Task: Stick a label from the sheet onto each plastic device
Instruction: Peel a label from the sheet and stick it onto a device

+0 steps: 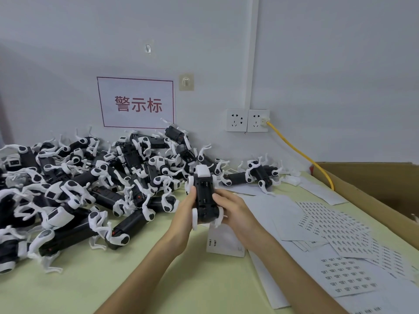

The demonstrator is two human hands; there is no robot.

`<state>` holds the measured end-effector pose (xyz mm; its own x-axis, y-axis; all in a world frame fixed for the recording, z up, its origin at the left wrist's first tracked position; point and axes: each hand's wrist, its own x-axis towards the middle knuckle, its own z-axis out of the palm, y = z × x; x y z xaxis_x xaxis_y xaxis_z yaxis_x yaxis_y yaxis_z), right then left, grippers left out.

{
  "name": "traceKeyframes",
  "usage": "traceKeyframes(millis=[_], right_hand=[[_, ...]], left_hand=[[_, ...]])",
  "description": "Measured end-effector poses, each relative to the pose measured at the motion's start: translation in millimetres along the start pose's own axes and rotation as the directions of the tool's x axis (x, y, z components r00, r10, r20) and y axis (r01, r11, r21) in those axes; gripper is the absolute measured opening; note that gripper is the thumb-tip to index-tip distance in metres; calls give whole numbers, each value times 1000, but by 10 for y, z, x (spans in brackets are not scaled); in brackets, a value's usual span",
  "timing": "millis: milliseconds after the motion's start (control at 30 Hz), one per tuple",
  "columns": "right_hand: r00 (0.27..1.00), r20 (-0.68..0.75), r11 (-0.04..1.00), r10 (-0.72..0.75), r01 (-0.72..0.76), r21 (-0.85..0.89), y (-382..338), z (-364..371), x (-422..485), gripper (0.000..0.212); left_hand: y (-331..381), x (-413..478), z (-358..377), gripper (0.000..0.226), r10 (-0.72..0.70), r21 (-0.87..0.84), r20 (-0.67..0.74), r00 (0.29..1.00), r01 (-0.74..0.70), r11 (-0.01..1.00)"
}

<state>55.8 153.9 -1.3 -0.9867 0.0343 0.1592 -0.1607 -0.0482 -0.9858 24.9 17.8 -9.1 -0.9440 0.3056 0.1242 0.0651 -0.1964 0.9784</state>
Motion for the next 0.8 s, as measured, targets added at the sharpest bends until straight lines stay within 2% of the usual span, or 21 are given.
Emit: traceKeyframes(millis=[200, 267, 367, 500, 567, 633, 733, 800], right_hand=[[992, 97, 996, -77, 82, -40, 7, -3, -20, 36], [991, 7, 982, -136, 135, -131, 8, 28, -37, 29], [942, -177, 908, -284, 205, -364, 32, 22, -16, 13], [901, -382, 942, -204, 75, -327, 10, -116, 31, 14], [897, -421, 926, -138, -34, -375, 6, -213, 67, 12], [900, -432, 831, -58, -196, -520, 26, -285, 98, 29], [908, -415, 555, 49, -371, -745, 68, -337, 100, 58], [914, -386, 504, 124, -393, -769, 96, -321, 103, 69]], left_hand=[[8, 49, -37, 51, -32, -11, -84, 996, 32, 999], [-3, 64, -67, 52, -57, -25, -83, 995, 55, 998], [-6, 50, -94, 54, -136, -110, -27, 990, 132, 985], [30, 68, -178, 37, -168, -353, -1, 986, 157, 922], [15, 106, -227, 25, -150, -339, -5, 989, 139, 931], [-12, 126, -225, 31, -150, -277, -7, 989, 142, 950], [-6, 96, -174, 27, -157, -238, -21, 987, 148, 960], [-27, 103, -178, 39, -184, -260, -3, 983, 177, 949]])
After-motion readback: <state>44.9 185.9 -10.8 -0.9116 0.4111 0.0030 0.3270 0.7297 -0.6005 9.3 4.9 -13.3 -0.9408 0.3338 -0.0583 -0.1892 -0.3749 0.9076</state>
